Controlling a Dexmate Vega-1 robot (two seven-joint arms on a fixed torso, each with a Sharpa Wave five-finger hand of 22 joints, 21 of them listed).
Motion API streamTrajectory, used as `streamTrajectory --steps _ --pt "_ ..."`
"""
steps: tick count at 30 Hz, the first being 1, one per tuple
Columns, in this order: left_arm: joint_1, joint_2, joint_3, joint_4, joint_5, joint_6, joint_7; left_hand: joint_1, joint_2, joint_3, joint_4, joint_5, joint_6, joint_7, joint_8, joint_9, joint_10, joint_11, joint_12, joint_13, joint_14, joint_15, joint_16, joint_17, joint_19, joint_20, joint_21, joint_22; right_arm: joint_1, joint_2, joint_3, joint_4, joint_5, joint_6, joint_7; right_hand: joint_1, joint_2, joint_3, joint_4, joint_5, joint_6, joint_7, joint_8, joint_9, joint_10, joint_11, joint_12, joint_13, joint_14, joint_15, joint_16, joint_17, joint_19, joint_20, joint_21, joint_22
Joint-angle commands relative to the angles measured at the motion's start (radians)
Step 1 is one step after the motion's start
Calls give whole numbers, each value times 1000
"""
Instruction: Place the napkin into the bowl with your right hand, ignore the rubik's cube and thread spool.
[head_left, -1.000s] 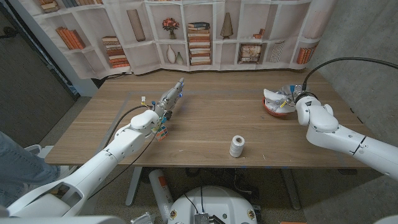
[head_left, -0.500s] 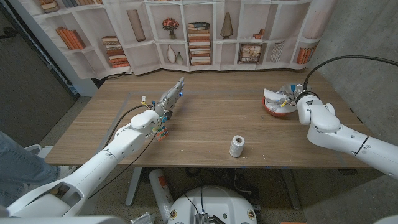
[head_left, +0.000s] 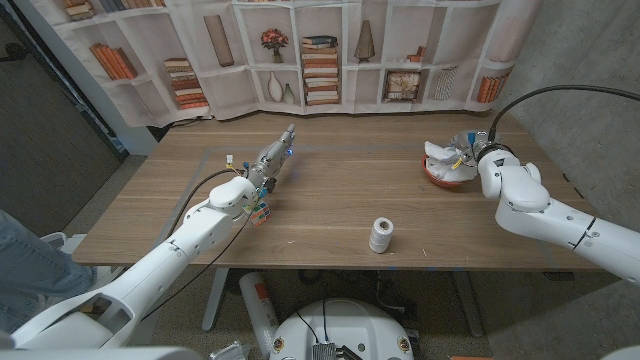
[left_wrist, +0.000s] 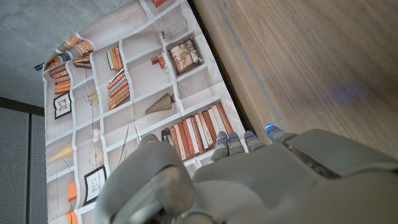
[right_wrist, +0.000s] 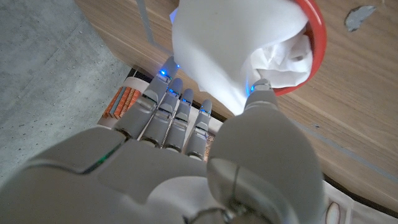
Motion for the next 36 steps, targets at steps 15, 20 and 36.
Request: streamTrajectory --steps 15,20,36 --pt "-12 -1 0 10 -1 0 -6 6 12 -10 1 -1 2 1 0 2 -5 -4 -2 2 -19 3 -1 4 -156 6 8 4 -18 -19 33 -46 3 -9 6 -12 -1 -8 3 16 1 0 8 -1 4 4 5 2 14 3 8 1 6 3 -5 1" --pt "-14 0 -1 10 -1 2 -7 6 13 -11 1 -1 2 1 0 2 -5 -4 -2 2 -19 2 -1 4 -156 4 8 4 -20 -24 38 -58 0 -18 11 -13 -1 -9 4 18 2 3 9 -1 7 7 7 2 15 4 8 1 8 3 -5 1" --pt "-15 0 2 7 -1 7 -10 8 15 -14 1 -1 4 2 0 2 -5 -3 -2 2 -20 3 -1 4 -157 3 8 4 -95 -37 137 -100 98 15 -107 -21 6 -11 9 26 1 2 10 -1 3 4 8 2 16 3 8 1 13 4 -8 2"
